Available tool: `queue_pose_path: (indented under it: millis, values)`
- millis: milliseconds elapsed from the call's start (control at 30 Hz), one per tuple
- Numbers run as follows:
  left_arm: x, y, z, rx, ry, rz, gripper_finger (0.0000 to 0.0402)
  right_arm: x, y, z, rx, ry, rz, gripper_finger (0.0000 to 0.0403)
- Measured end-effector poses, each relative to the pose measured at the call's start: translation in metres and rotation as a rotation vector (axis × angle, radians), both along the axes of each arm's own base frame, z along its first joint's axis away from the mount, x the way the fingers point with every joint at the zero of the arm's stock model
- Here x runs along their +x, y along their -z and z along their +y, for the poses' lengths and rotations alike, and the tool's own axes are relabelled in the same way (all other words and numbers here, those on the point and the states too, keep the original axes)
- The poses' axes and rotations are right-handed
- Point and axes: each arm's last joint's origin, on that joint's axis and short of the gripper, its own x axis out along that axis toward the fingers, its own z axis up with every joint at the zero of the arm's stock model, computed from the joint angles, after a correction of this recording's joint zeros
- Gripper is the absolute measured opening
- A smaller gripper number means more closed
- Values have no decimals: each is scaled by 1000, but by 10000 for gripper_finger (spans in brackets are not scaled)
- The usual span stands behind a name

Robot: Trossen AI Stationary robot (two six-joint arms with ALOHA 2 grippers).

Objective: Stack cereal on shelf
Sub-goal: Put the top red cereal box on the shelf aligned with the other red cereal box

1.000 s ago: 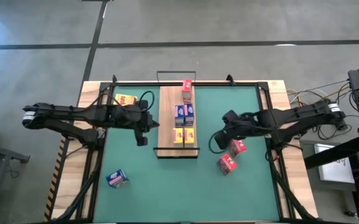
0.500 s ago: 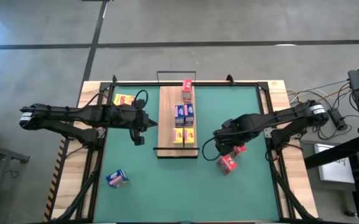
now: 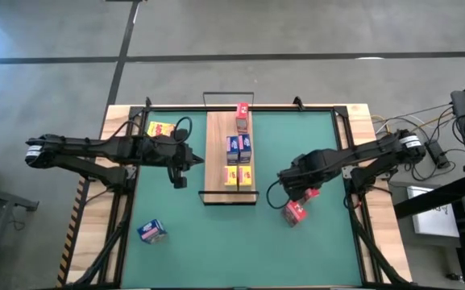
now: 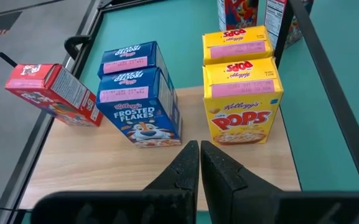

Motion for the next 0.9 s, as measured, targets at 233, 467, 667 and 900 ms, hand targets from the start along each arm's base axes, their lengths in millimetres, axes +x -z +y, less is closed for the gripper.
queue_pose_path:
  millis: [233,467,667,900]
  values:
    - [0,4,0,0,0,12,0,-2,18,0,1,-14,7,298]
    - [0,8,0,0,0,14,0,-3,34,0,4,-21,5,275]
    - [0,9,0,0,0,15,0,-4,36,-1,2,-21,13,240]
    - [0,9,0,1,0,14,0,-2,31,0,4,-21,-9,213]
